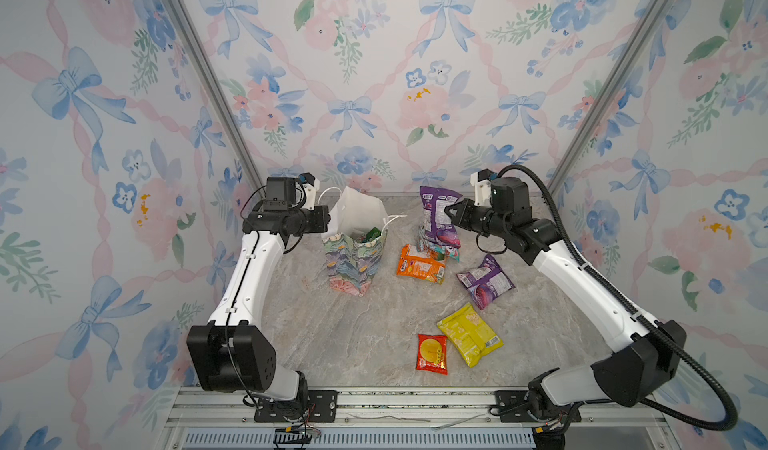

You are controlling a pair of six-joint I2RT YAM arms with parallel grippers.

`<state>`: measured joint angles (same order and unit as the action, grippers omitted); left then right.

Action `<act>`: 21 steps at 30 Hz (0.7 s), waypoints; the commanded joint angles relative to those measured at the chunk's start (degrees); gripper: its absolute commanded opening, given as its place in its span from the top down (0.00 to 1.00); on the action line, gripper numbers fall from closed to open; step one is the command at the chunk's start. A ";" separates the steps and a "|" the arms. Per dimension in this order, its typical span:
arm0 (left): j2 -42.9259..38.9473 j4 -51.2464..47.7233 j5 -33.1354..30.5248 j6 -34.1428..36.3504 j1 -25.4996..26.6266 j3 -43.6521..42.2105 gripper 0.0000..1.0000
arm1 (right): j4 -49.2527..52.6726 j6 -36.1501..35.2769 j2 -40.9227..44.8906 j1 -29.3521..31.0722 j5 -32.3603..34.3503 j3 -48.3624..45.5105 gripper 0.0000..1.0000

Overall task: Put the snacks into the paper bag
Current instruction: 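Lift the purple Berries packet with the right gripper up from the table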

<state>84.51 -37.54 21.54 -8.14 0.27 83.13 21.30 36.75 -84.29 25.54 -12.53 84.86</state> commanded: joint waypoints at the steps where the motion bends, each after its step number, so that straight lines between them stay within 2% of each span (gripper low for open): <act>1: -0.30 -1.21 0.44 0.91 -0.54 -1.53 1.00 | -0.64 -2.52 -2.35 -0.14 0.43 6.13 1.00; 10: -0.41 -1.21 0.00 1.20 -0.58 -1.68 1.00 | -1.01 -4.54 -8.25 1.25 1.66 18.10 1.00; 21: -0.60 -1.19 0.04 1.29 -0.55 -2.09 1.00 | 1.82 -8.51 -17.72 5.76 3.19 34.43 1.00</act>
<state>84.51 -37.30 21.74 -7.94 0.27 82.46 23.27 30.52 -100.27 29.82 -10.17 114.32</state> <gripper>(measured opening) 0.048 0.046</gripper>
